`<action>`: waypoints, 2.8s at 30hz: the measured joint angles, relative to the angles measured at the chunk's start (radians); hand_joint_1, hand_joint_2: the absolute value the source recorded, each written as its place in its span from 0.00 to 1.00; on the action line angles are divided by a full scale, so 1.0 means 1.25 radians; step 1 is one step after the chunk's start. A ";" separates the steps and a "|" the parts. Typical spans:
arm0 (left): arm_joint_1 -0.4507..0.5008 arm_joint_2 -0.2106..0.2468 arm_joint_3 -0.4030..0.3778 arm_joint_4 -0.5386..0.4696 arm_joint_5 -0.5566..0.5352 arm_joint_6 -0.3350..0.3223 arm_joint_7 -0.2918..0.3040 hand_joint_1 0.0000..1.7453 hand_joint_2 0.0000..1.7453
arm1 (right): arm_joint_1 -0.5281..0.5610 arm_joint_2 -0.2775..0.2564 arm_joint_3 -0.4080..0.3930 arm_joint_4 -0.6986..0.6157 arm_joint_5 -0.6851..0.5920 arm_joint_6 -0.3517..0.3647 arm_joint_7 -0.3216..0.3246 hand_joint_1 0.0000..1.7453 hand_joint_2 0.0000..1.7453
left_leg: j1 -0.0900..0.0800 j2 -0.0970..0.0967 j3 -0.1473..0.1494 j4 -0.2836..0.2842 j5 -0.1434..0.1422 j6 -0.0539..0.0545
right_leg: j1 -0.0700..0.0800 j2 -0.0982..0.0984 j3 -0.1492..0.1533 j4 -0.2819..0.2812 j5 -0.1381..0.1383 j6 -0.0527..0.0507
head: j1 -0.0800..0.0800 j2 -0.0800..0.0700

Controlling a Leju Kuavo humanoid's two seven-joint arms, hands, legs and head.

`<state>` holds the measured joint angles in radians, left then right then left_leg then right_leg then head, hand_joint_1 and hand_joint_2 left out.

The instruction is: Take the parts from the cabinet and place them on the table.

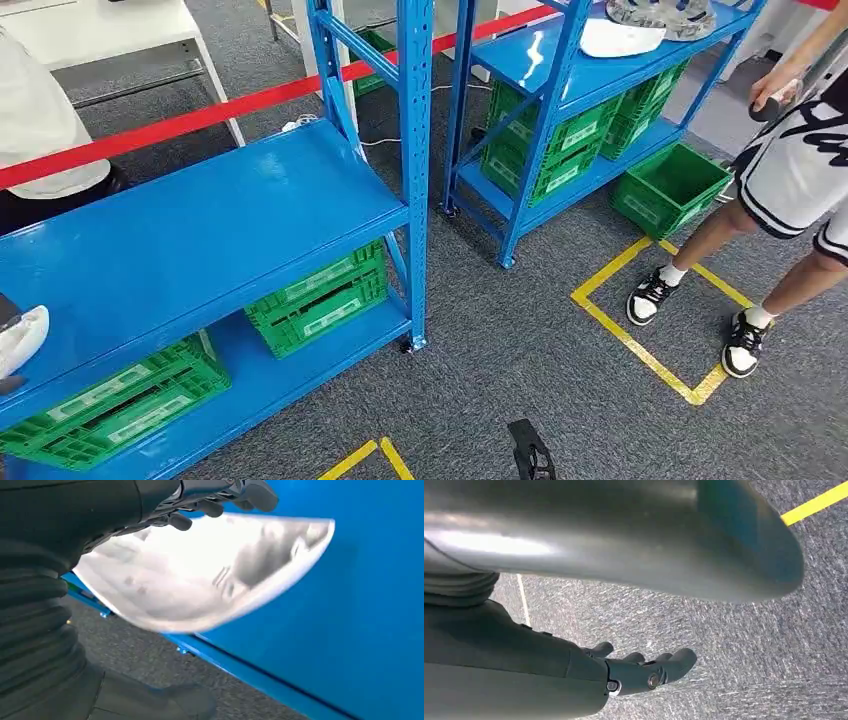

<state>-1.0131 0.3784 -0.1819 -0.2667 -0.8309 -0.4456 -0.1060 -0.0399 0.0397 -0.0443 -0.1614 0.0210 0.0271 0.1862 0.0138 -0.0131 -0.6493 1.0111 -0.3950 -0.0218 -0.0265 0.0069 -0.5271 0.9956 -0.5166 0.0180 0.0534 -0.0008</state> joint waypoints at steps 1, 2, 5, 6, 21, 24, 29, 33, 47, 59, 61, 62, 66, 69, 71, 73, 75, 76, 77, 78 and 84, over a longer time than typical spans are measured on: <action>0.003 -0.001 -0.005 0.000 0.000 0.001 0.000 0.00 1.00 | 0.000 0.000 0.000 0.000 0.000 0.000 0.000 0.00 0.00 | 0.000 0.000 0.000 0.000 0.000 0.000 | 0.000 0.000 0.000 0.000 0.000 0.000 | 0.000 0.000; 0.005 -0.002 -0.009 0.000 0.000 0.001 0.000 0.00 1.00 | 0.000 0.000 0.000 0.000 0.000 0.000 0.000 0.00 0.00 | 0.000 0.000 0.000 0.000 0.000 0.000 | 0.000 0.000 0.000 0.000 0.000 0.000 | 0.000 0.000; 0.007 -0.002 -0.016 0.000 -0.011 0.010 0.003 0.00 1.00 | 0.000 0.000 -0.001 0.000 0.000 -0.001 0.000 0.00 0.00 | 0.000 0.000 0.000 0.000 0.000 0.000 | 0.000 0.000 0.000 0.000 0.000 0.000 | 0.000 0.000; 0.008 -0.003 -0.022 -0.001 -0.028 0.022 0.008 0.00 1.00 | 0.000 0.000 -0.002 0.000 0.000 -0.003 0.000 0.00 0.00 | 0.000 0.000 0.000 0.000 0.000 0.000 | 0.000 0.000 0.000 0.000 0.000 0.000 | 0.000 0.000; 0.083 -0.092 -0.152 0.001 -0.199 0.369 0.136 1.00 1.00 | -0.001 0.000 -0.012 0.000 -0.001 -0.013 0.004 0.00 0.00 | 0.000 0.000 0.000 0.000 0.000 0.000 | -0.001 0.000 0.000 0.000 0.000 0.000 | 0.000 0.000; 0.089 -0.101 -0.157 0.001 -0.200 0.403 0.133 1.00 1.00 | -0.001 0.000 -0.013 0.000 0.000 -0.013 0.001 0.00 0.00 | 0.000 0.000 0.000 0.000 0.000 0.000 | -0.001 0.000 0.000 0.000 0.000 0.000 | 0.000 0.000; 0.095 -0.107 -0.158 0.002 -0.199 0.415 0.131 1.00 1.00 | -0.001 0.000 -0.013 0.000 0.001 -0.013 0.000 0.00 0.00 | 0.000 0.000 0.000 0.000 0.000 0.000 | 0.000 0.000 0.000 0.000 0.000 0.000 | 0.000 0.000; 0.096 -0.107 -0.158 0.002 -0.193 0.436 0.120 1.00 1.00 | -0.001 0.000 -0.013 0.000 0.008 -0.012 0.000 0.00 0.00 | 0.000 0.000 0.000 -0.001 0.000 0.000 | 0.000 0.000 0.001 0.000 0.000 0.000 | 0.000 0.000; 0.114 -0.095 -0.151 -0.003 -0.122 0.555 0.025 1.00 1.00 | -0.002 0.000 -0.013 0.000 0.018 -0.008 -0.003 0.00 0.00 | 0.000 0.000 0.000 -0.001 0.000 0.000 | 0.000 0.000 0.000 0.000 -0.001 0.000 | 0.000 0.000; 0.079 -0.150 0.096 -0.177 0.431 0.421 -0.320 1.00 1.00 | 0.000 -0.001 -0.014 0.000 0.014 -0.016 -0.005 0.00 0.00 | 0.000 0.000 -0.001 -0.001 0.000 0.000 | -0.001 0.000 -0.002 0.000 0.000 0.001 | 0.000 0.000; 0.085 -0.155 0.096 -0.299 0.547 0.427 -0.290 1.00 1.00 | 0.000 -0.002 -0.015 0.000 0.011 -0.019 -0.006 0.00 0.00 | 0.000 0.001 -0.001 -0.001 0.000 0.000 | -0.001 0.001 -0.001 0.000 0.000 0.001 | 0.000 0.000; 0.096 -0.156 0.095 -0.369 0.599 0.443 -0.276 1.00 1.00 | 0.001 -0.002 -0.016 0.000 0.009 -0.020 -0.005 0.00 0.00 | 0.000 0.002 -0.001 -0.001 -0.001 0.000 | -0.001 0.002 -0.001 0.000 0.000 0.001 | 0.000 0.000; 0.168 -0.156 0.074 -0.669 0.742 0.511 -0.259 1.00 1.00 | 0.004 -0.002 -0.022 0.000 0.009 -0.022 -0.005 0.00 0.00 | -0.001 0.002 -0.001 -0.001 -0.002 0.001 | -0.001 0.002 -0.001 0.000 0.000 0.001 | 0.000 0.000; 0.229 -0.154 0.047 -0.815 0.819 0.483 -0.241 1.00 1.00 | 0.004 -0.002 -0.026 0.000 0.009 -0.022 -0.005 0.00 0.00 | -0.001 0.000 -0.001 -0.001 -0.002 0.001 | -0.001 -0.001 0.000 -0.001 -0.003 0.002 | 0.000 0.000; 0.262 -0.151 0.033 -0.881 0.855 0.459 -0.237 1.00 1.00 | 0.004 -0.002 -0.026 0.000 0.007 -0.022 -0.005 0.00 0.00 | -0.001 0.000 -0.001 -0.001 -0.002 0.001 | -0.001 0.000 0.000 -0.001 -0.003 0.002 | 0.000 0.000; 0.283 -0.151 0.024 -0.924 0.870 0.448 -0.236 1.00 1.00 | 0.005 -0.002 -0.027 0.000 0.007 -0.021 -0.005 0.00 0.00 | -0.005 0.000 -0.002 0.004 -0.008 0.008 | -0.007 0.000 0.001 -0.004 -0.002 0.007 | 0.000 0.000; 0.296 -0.148 0.016 -0.958 0.882 0.440 -0.234 1.00 1.00 | 0.005 -0.002 -0.028 0.000 0.006 -0.021 -0.005 0.00 0.00 | -0.006 0.001 0.000 0.007 -0.007 0.013 | -0.008 0.000 0.004 -0.004 0.001 0.013 | 0.000 0.000; 0.300 -0.147 0.012 -0.972 0.883 0.438 -0.233 1.00 1.00 | 0.005 -0.002 -0.030 0.000 0.005 -0.021 -0.005 0.00 0.00 | -0.007 0.001 0.001 0.005 -0.007 0.014 | -0.009 0.001 0.006 -0.007 0.002 0.016 | -0.001 0.000; 0.305 -0.147 0.008 -0.983 0.883 0.438 -0.233 1.00 1.00 | 0.004 -0.002 -0.031 0.000 0.005 -0.021 -0.005 0.00 0.00 | -0.001 0.003 0.009 -0.011 0.002 0.021 | -0.003 0.001 0.006 -0.004 -0.003 0.018 | 0.001 0.000; 0.310 -0.150 0.003 -0.996 0.880 0.438 -0.233 1.00 1.00 | 0.004 -0.005 -0.033 0.000 0.005 -0.022 -0.005 0.00 0.00 | 0.001 0.008 0.014 -0.018 0.004 0.023 | -0.005 -0.002 0.002 0.012 -0.018 0.015 | 0.002 0.000; 0.346 -0.153 -0.022 -1.024 0.873 0.435 -0.230 1.00 1.00 | 0.004 -0.005 -0.035 0.000 0.000 -0.022 -0.005 0.00 0.00 | 0.000 0.011 -0.001 -0.009 0.008 0.025 | -0.001 -0.002 -0.089 0.217 -0.098 0.013 | 0.008 0.000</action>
<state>-0.5807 0.1877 -0.2094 -1.5461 0.2598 0.0984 -0.3933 -0.0344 0.0328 -0.0885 -0.1614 0.0206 -0.0004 0.1793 0.0138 0.0004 -0.6506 1.0004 -0.3853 0.0089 -0.0280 0.0044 -0.6384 1.2665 -0.6393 0.0345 0.0629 -0.0008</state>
